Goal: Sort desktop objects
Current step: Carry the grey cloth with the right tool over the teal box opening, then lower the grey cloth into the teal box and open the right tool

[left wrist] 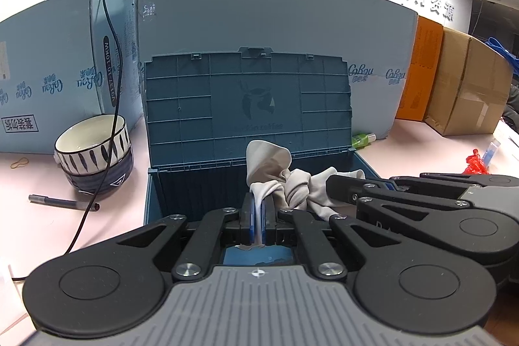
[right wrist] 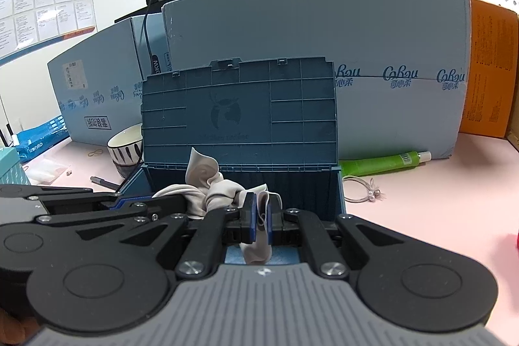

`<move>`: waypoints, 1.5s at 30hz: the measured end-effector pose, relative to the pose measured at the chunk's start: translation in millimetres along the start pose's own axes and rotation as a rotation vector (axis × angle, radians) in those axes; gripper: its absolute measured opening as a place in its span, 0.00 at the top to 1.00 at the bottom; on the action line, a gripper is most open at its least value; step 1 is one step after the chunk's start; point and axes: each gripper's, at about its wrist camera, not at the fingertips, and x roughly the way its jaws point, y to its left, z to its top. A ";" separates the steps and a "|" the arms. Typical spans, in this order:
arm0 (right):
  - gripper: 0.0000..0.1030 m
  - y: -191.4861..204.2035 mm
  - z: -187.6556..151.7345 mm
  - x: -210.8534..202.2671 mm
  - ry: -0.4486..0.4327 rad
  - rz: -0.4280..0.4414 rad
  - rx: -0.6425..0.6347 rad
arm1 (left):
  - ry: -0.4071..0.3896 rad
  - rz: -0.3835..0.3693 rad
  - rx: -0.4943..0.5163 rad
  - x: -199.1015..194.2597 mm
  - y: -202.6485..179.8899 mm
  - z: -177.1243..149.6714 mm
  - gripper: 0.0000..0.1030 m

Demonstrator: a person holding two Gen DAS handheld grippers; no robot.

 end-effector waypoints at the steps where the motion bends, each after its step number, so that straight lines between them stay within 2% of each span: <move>1: 0.94 -0.1 -0.1 0.7 0.002 0.002 0.000 | 0.002 0.002 -0.001 0.5 0.3 -0.1 0.98; 41: 0.94 -7.2 -7.2 24.8 0.070 0.013 0.057 | 0.097 0.022 -0.028 27.9 8.0 -7.9 0.98; 44: 0.94 -7.2 -7.8 26.0 0.072 0.015 0.060 | 0.098 0.028 -0.027 28.8 7.7 -7.9 0.93; 45: 0.94 -7.0 -7.9 26.5 0.072 0.013 0.059 | 0.101 0.035 -0.028 29.5 7.7 -7.7 0.84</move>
